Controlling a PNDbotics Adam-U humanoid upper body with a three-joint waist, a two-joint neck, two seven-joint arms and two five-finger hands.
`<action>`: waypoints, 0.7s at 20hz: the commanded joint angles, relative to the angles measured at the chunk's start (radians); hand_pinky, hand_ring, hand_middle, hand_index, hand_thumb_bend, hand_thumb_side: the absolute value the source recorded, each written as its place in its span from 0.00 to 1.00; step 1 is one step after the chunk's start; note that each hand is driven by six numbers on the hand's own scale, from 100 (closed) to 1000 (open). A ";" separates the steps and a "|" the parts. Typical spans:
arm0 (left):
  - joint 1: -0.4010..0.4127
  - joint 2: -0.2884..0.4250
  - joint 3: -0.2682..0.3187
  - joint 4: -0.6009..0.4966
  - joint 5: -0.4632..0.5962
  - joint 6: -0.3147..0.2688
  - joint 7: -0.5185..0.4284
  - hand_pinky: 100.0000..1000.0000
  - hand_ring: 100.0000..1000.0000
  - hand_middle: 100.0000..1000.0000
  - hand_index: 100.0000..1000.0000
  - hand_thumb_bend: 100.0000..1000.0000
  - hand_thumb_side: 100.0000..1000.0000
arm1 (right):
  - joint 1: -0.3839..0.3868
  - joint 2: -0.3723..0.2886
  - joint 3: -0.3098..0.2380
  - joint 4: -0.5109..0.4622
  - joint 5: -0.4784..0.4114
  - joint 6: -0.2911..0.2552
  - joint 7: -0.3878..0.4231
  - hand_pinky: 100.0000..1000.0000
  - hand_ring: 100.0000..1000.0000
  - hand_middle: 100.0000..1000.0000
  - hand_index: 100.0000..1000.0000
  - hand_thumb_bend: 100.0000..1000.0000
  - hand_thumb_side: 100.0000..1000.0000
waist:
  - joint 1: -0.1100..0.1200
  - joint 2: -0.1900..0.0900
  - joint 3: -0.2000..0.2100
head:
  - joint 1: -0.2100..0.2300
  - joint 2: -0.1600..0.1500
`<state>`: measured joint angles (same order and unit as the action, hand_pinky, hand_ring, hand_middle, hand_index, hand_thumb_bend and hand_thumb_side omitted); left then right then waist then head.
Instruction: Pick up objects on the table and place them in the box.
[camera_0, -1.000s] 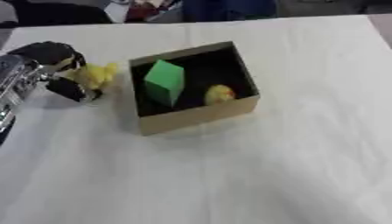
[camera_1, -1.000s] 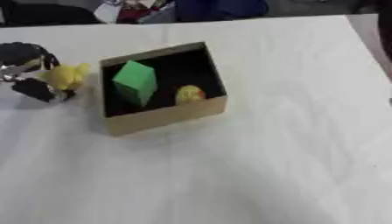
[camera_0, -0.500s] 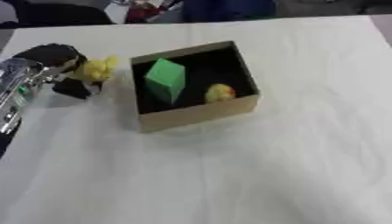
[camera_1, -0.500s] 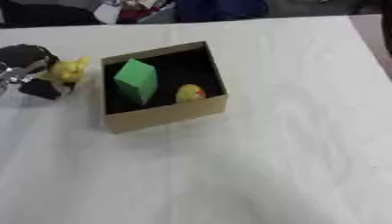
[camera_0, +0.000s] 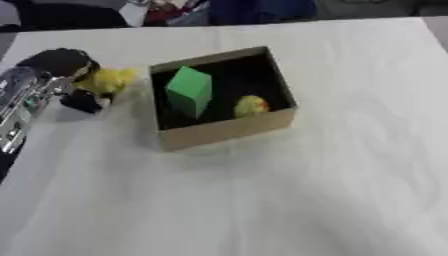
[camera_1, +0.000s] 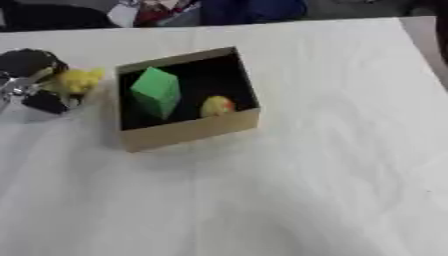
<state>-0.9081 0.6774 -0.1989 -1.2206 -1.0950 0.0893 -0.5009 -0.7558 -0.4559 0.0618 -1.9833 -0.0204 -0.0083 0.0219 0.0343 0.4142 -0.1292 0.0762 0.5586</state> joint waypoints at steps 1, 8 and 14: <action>-0.023 0.032 0.011 -0.021 -0.010 0.012 -0.003 0.43 0.60 0.52 0.67 0.00 0.37 | -0.007 -0.007 -0.010 -0.017 -0.010 0.000 0.001 0.92 0.78 0.60 0.89 0.00 1.00 | -0.002 -0.037 0.003 | -0.002 0.007; -0.031 0.036 0.015 -0.044 -0.023 0.038 0.011 0.41 0.59 0.52 0.67 0.00 0.41 | 0.000 0.004 -0.012 -0.017 -0.013 -0.001 0.000 0.92 0.78 0.60 0.89 0.00 1.00 | -0.005 -0.058 0.014 | -0.007 0.018; -0.056 0.031 0.010 -0.122 -0.023 0.038 0.021 0.39 0.58 0.51 0.67 0.00 0.39 | 0.000 0.012 -0.010 -0.017 -0.015 -0.004 -0.002 0.91 0.78 0.60 0.89 0.00 1.00 | -0.009 -0.073 0.023 | -0.022 0.044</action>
<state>-0.9409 0.6782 -0.1989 -1.3090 -1.1170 0.1270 -0.4858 -0.7460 -0.4354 0.0616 -1.9833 -0.0291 -0.0091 0.0213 0.0274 0.3696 -0.1084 0.0589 0.5936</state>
